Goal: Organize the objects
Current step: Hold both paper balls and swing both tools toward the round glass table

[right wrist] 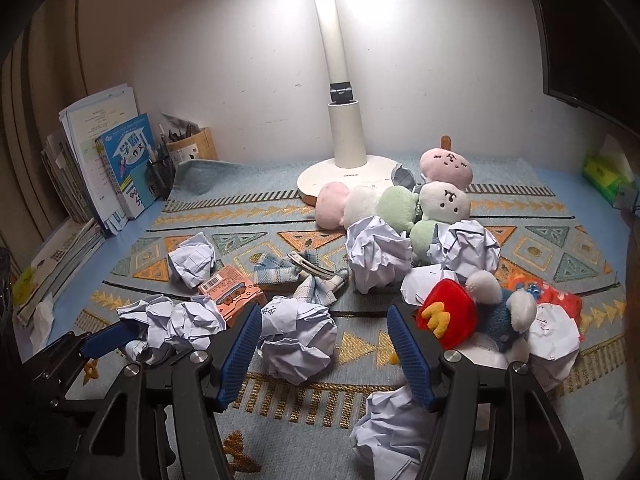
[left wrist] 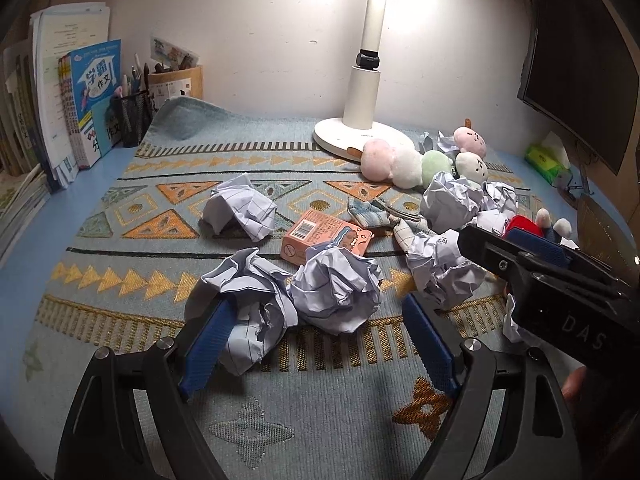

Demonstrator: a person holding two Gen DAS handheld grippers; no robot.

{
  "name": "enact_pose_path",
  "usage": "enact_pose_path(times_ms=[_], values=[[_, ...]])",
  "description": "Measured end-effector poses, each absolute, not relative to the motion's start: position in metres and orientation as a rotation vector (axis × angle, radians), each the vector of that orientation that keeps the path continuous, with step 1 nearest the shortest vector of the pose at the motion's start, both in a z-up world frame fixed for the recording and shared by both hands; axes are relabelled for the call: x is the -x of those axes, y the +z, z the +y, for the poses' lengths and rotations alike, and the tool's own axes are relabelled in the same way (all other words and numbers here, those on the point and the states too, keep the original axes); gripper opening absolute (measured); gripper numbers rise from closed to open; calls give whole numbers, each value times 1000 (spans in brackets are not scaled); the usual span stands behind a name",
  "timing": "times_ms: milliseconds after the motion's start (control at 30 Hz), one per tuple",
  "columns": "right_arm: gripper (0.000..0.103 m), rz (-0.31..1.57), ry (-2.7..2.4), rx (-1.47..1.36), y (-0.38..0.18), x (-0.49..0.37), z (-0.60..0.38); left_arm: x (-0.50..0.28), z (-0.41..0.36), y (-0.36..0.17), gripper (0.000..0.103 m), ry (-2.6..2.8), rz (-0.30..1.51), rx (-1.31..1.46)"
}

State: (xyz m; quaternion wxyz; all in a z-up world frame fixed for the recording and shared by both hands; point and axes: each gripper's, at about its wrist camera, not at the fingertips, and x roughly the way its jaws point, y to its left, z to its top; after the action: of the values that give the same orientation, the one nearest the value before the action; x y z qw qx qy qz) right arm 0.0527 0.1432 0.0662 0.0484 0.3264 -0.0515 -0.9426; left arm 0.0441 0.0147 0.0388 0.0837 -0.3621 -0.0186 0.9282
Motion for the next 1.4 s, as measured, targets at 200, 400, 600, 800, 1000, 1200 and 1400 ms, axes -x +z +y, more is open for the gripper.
enact_pose_path(times_ms=[200,400,600,800,1000,1200,1400], values=[[65,-172,-2836,-1028,63,-49,143,-43,14,39,84,2767,-61,1083],[73,-260,-2768,-1092,58,-38,150,-37,7,37,83,2678,-148,1087],[73,-331,-2689,-970,66,-51,154,-41,11,41,82,2675,-132,1043],[73,-318,-2644,-1206,47,-24,147,-35,21,38,82,2639,-67,1088],[72,-184,-2667,-1272,41,-11,128,-24,34,35,82,2712,97,1124],[51,-245,-2686,-1213,46,-14,136,-26,44,31,47,2691,183,1126],[51,-438,-2676,-1031,61,-34,161,-31,29,38,44,2711,58,1062]])
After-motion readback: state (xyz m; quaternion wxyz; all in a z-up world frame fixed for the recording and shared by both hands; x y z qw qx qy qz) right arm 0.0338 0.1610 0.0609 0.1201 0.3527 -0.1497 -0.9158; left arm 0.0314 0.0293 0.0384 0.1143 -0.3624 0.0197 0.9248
